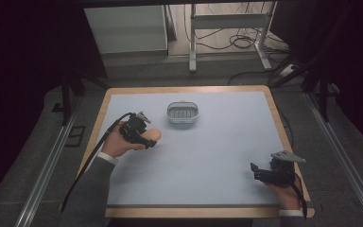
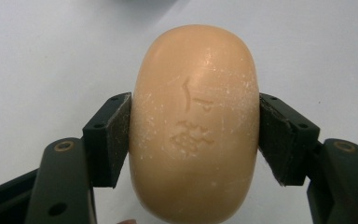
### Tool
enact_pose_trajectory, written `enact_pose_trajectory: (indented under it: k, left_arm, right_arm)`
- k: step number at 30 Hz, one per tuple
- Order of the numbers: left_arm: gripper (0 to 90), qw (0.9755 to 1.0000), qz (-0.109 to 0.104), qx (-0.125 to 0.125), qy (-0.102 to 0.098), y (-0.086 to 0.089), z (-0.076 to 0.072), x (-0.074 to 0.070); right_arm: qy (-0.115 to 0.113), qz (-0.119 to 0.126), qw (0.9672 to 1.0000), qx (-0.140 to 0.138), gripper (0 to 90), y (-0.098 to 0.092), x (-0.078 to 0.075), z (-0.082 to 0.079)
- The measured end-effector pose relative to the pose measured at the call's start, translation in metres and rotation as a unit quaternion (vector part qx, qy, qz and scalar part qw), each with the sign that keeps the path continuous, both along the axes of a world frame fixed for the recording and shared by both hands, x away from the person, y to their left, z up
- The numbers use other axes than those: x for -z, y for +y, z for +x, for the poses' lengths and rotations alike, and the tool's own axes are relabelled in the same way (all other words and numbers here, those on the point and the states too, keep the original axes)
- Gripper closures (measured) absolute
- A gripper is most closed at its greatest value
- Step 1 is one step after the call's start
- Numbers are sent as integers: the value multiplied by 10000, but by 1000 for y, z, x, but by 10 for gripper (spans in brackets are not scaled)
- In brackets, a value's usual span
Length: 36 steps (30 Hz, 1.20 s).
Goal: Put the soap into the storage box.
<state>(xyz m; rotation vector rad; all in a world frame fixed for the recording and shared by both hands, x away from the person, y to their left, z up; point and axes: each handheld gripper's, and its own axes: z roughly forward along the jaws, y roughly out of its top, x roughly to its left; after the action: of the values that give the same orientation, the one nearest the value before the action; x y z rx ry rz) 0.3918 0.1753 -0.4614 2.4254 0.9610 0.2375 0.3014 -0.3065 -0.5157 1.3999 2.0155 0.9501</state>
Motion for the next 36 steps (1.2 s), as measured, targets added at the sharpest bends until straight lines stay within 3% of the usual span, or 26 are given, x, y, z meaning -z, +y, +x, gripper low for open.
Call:
enact_pose_trajectory:
  k: [12, 36]
  left_arm:
    - [324, 10000, 60, 41, -29, -4, 5, -6]
    - [325, 9996, 239, 123, -66, -22, 34, -15]
  right_arm:
    - [0, -21, 10000, -5, 78, 0, 0, 0]
    - [27, -36, 10000, -20, 77, 0, 1, 1]
